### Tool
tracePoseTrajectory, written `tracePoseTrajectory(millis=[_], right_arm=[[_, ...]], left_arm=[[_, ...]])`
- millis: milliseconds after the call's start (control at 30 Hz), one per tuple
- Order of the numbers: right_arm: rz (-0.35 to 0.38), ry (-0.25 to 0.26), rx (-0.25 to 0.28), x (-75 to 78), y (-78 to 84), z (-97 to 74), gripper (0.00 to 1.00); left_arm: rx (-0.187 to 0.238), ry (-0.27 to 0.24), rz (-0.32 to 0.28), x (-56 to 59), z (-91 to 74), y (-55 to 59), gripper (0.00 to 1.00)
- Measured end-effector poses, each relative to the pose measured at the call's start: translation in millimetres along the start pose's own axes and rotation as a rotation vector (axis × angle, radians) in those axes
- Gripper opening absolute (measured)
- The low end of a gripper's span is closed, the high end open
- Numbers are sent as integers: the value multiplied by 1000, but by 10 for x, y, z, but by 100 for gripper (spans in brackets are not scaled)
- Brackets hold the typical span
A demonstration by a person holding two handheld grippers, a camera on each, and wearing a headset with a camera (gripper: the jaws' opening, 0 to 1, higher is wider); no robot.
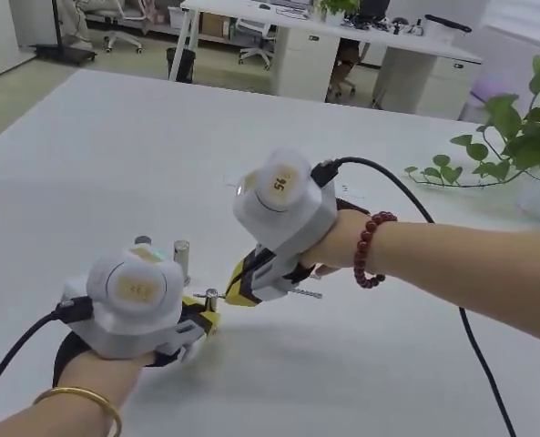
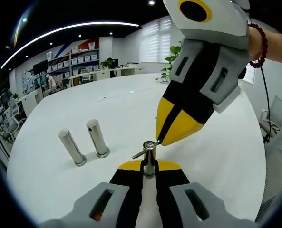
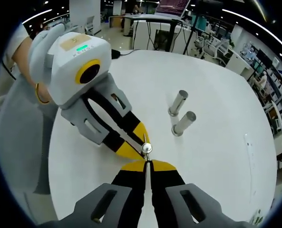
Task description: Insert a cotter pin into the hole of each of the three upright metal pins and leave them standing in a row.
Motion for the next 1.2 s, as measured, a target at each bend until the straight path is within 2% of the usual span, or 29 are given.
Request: tracePoseTrajectory(millis=[200,733,1100,1200], right_arm=[[-1,6,10,5,-23,16,5],[9,3,15,0,-4,39,5],[24,-2,16,-5,19,33,8],[48,-13,45,6,20,-10,12]], left_arm=[[2,-5,-28,0,-1,0,7],[-3,-14,-20,-2,-14,-1,8],[-20,-23,-17,-24,-28,33,16],[-17,-18,-17,-23,-40,34,20]])
Point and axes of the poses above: the centre of the closed fingertips' face, and the gripper's own axes: z roughly forward along the fingers, x roughly to its right, y roughly out of its underside, the point moved 9 cm from there along -z, roughly backward along the fingers, and after that the axes turned 10 degrees about -z, right-handed, at the moved point
